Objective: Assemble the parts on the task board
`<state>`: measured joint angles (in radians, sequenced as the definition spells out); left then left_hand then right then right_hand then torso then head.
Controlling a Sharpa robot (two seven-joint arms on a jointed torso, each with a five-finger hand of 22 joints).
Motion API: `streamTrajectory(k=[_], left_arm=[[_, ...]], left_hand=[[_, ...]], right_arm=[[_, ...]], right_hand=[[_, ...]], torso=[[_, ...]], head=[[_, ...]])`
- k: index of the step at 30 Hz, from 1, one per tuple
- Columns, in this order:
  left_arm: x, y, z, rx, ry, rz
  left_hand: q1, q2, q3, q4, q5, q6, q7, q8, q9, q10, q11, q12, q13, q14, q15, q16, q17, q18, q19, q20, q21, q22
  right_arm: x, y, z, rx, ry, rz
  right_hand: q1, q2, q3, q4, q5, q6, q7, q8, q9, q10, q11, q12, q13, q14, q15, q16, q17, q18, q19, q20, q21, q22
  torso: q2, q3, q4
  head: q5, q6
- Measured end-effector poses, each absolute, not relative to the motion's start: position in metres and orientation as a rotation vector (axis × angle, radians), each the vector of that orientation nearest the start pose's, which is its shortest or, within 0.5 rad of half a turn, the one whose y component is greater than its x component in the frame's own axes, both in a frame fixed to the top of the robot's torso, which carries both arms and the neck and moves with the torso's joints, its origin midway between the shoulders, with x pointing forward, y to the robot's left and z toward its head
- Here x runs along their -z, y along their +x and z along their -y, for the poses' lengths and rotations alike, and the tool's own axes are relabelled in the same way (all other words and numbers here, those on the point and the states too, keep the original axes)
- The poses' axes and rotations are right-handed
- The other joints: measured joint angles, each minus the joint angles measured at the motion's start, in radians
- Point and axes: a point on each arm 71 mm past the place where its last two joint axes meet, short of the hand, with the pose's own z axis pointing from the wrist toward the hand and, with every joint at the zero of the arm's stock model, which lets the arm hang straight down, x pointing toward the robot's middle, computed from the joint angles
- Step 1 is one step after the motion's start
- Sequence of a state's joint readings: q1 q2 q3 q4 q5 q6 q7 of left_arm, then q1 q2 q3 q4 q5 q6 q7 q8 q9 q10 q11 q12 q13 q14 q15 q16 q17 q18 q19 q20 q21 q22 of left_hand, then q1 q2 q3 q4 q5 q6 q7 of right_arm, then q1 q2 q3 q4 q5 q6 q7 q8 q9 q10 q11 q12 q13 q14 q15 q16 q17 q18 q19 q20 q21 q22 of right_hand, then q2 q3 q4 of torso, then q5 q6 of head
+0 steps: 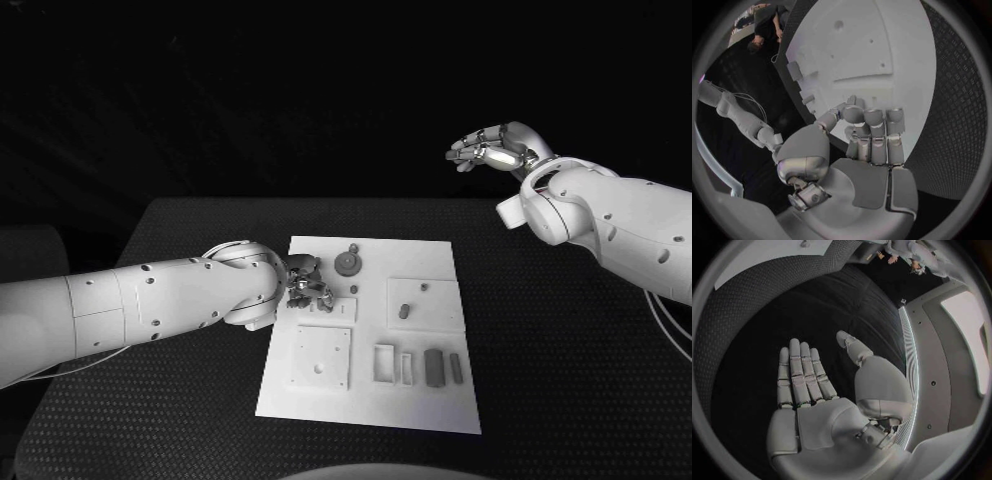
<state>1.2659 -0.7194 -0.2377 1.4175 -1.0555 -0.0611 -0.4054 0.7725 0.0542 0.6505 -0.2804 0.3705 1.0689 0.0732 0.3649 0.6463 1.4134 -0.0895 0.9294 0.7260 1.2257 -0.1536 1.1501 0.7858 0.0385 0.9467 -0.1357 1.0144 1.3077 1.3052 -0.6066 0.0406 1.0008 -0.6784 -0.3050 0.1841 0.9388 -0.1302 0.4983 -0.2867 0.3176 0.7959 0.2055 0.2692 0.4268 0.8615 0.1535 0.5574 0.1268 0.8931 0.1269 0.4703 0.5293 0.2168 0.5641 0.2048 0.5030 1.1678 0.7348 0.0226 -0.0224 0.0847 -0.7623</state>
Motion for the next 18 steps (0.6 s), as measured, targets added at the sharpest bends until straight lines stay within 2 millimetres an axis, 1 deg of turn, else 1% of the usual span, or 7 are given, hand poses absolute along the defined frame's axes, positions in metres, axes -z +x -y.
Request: streamTrajectory(k=[8,16,18], left_arm=[[0.2584,0.4814,-0.1904,0.448,-0.168,-2.231],[0.2590,0.4806,-0.1902,0.448,-0.171,-2.219],[0.2590,0.4805,-0.1901,0.447,-0.169,-2.216]], left_hand=[[0.000,0.000,0.012,0.000,-0.004,0.002,-0.002,-0.005,-0.002,0.000,0.000,0.000,-0.001,0.000,0.000,0.004,-0.009,0.000,0.000,0.000,0.000,0.000],[0.000,0.000,0.018,0.001,-0.008,0.002,-0.002,-0.002,-0.002,0.000,0.000,0.000,-0.002,0.000,0.000,0.004,-0.013,0.000,0.000,0.000,0.000,0.000],[0.000,0.000,0.020,0.003,-0.008,0.002,-0.002,-0.002,-0.002,0.000,0.000,0.000,-0.002,0.000,0.000,0.005,-0.014,0.000,0.000,0.000,0.000,0.000]], right_arm=[[0.1241,0.5951,0.2428,-0.991,0.554,-1.440],[0.1242,0.5952,0.2429,-0.991,0.555,-1.441],[0.1242,0.5951,0.2430,-0.991,0.555,-1.441]], right_hand=[[0.000,0.000,0.000,0.000,0.000,0.000,0.000,0.000,-0.001,0.000,0.000,-0.004,-0.004,0.000,0.000,-0.004,-0.002,0.000,0.000,0.000,0.000,0.001],[-0.004,0.004,0.000,0.000,0.000,0.000,0.000,0.000,-0.002,0.000,0.000,-0.004,-0.008,0.000,0.000,-0.004,-0.003,0.000,0.000,0.000,-0.004,0.002],[-0.004,0.004,0.000,0.000,0.000,0.000,0.000,0.000,-0.002,0.004,0.004,-0.004,-0.009,0.003,0.003,-0.004,-0.003,0.000,0.000,0.000,-0.004,0.002]], torso=[[0.000,0.0003,-0.0003],[0.000,0.0011,-0.0005],[0.000,0.0011,-0.0006]], head=[[0.000,-0.001],[0.001,0.000],[0.000,0.000]])
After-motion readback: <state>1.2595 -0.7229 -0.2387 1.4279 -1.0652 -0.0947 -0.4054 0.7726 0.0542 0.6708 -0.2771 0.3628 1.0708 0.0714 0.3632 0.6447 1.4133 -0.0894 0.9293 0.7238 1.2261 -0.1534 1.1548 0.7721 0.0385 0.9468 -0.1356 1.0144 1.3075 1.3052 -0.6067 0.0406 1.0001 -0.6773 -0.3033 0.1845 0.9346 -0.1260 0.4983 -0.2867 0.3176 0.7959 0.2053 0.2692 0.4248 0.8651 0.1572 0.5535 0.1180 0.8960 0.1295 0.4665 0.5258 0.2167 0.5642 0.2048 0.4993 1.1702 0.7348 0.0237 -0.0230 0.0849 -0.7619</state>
